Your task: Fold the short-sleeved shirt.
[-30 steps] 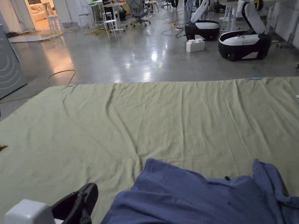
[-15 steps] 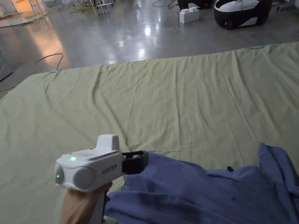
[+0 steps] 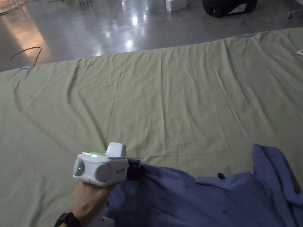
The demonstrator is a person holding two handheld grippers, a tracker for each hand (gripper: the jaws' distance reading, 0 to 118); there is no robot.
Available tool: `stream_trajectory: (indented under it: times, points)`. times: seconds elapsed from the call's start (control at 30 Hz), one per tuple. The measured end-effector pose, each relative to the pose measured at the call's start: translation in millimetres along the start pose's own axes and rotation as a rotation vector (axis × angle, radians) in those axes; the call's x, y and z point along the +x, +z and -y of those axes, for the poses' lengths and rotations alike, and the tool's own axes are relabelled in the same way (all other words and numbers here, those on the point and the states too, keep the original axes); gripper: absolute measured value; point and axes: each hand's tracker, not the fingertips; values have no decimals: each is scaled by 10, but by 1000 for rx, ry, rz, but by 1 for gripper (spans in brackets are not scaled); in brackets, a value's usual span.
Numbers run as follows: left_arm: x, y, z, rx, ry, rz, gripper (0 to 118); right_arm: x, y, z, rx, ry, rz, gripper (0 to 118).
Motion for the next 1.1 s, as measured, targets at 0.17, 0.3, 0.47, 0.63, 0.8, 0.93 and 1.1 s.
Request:
stream_trajectory:
  times: [0.17,0.3,0.47,0.63,0.8,0.93,1.1]
  points:
    - [278,-38,-48,-30,-209,-84,17,82,-205,-143,-21,23,-15,0]
    - [241,-154,-188,-103,-117,-53,17,313,-611,-412,9,92,-26,1]
    - [257,-174,-360,-181,-107,-40,17,718,-1556,-692,-149,248,-70,99]
    - [295,-166,-389,-209,-102,-36,17,849,-2052,-569,-315,598,-124,97]
    - [253,-137,-378,-202,-71,-12,16,899,-2440,-515,-392,575,-166,89]
    - [276,-114,-335,-182,-74,-22,16,971,-2638,-531,-491,423,-275,35]
    - [303,-13,-266,-133,-109,-46,9,794,-2430,-595,-461,453,-253,10]
